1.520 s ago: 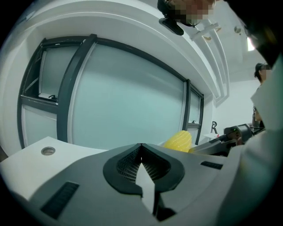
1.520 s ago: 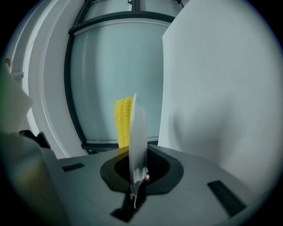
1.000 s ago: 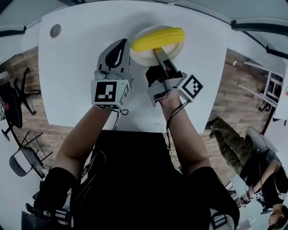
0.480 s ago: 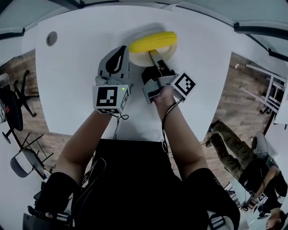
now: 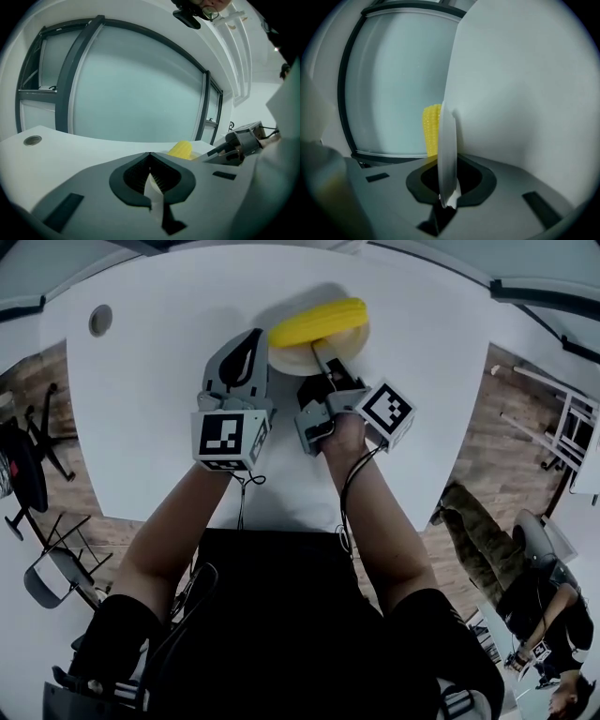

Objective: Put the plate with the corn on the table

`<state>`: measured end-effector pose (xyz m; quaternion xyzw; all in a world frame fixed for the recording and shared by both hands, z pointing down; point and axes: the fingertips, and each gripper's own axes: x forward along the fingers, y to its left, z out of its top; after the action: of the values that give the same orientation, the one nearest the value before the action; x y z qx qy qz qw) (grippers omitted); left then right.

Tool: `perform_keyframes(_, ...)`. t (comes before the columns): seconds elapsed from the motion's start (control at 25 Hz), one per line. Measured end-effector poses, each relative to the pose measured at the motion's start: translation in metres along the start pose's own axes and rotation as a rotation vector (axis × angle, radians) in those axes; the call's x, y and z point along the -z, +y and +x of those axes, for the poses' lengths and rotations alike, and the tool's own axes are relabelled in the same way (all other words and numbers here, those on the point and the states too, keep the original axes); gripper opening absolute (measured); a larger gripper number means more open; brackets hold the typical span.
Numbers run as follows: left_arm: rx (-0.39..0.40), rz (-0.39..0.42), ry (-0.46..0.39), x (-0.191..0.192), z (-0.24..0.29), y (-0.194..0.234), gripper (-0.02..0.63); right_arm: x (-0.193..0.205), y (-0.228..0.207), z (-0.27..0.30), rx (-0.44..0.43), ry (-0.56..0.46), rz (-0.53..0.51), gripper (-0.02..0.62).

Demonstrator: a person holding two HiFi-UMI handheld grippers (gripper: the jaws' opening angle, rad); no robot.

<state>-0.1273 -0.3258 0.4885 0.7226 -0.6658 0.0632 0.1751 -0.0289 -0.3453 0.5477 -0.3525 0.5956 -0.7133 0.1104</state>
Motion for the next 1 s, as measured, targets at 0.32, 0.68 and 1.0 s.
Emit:
perform_keyframes(0.32, 0.001, 0.008, 0.019, 0.008, 0.012, 0.027, 0.003, -0.003, 0.004, 0.009, 0.198, -0.040, -0.415, 0.076)
perform_keyframes(0.68, 0.021, -0.003, 0.027, 0.009, 0.011, 0.021, 0.003, -0.016, -0.011, -0.016, 0.459, -0.048, -0.812, 0.189)
perform_keyframes(1.0, 0.028, 0.016, -0.022, -0.013, -0.006, 0.006, 0.003, -0.021, 0.014, -0.045, 0.440, -0.127, -0.969, 0.222)
